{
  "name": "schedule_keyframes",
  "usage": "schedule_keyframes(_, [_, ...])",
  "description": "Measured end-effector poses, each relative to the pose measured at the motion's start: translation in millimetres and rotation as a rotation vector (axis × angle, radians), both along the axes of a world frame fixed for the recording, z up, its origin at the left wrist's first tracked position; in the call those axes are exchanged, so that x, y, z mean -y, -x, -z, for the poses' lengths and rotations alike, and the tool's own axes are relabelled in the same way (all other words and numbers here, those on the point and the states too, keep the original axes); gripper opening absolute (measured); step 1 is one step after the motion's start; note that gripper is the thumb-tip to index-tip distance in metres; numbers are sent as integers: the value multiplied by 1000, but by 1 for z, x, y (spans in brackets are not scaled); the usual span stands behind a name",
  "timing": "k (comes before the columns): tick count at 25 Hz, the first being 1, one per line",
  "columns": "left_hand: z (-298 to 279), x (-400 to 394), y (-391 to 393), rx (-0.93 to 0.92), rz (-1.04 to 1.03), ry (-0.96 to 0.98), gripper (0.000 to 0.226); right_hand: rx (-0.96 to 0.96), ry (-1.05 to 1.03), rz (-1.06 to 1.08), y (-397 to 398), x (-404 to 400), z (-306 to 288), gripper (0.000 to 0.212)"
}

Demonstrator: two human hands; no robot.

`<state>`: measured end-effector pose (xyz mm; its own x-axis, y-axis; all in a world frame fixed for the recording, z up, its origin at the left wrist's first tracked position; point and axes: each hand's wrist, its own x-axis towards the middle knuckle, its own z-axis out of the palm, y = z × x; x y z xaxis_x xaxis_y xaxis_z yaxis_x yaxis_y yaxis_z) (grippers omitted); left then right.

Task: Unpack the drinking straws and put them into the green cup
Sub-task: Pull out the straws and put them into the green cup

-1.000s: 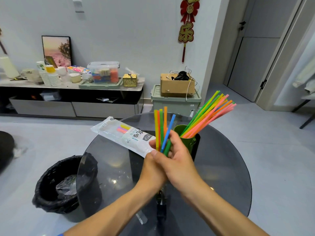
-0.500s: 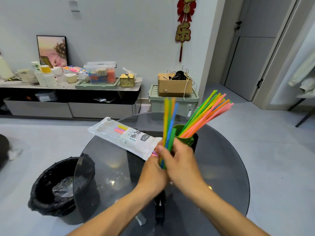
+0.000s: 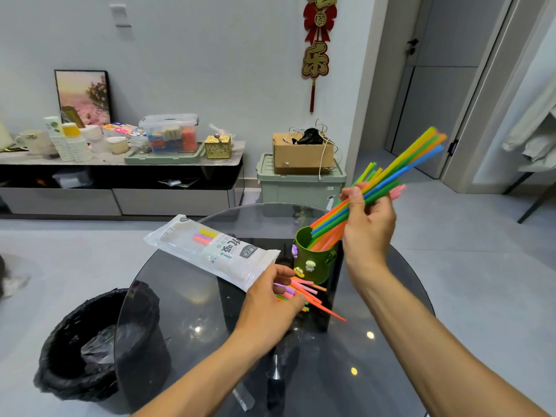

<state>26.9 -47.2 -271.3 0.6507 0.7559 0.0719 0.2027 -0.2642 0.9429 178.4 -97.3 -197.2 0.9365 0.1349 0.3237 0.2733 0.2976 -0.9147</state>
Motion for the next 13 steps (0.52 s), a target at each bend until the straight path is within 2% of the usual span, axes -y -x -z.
schedule_keyframes(3, [1,0,0,-9,21,4,27,-31,57,-68,0,-11,19,10])
schedule_keyframes(8, [0,-4,3,-4,22,12,24,-83,360,-38,-5,-8,26,16])
schedule_keyframes(10, [-3,-6,5,0,17,14,22,4,522,-26,-9,0,17,19])
schedule_keyframes(13, [-7,-6,6,-6,20,20,20,272,851,93,-16,14,5,39])
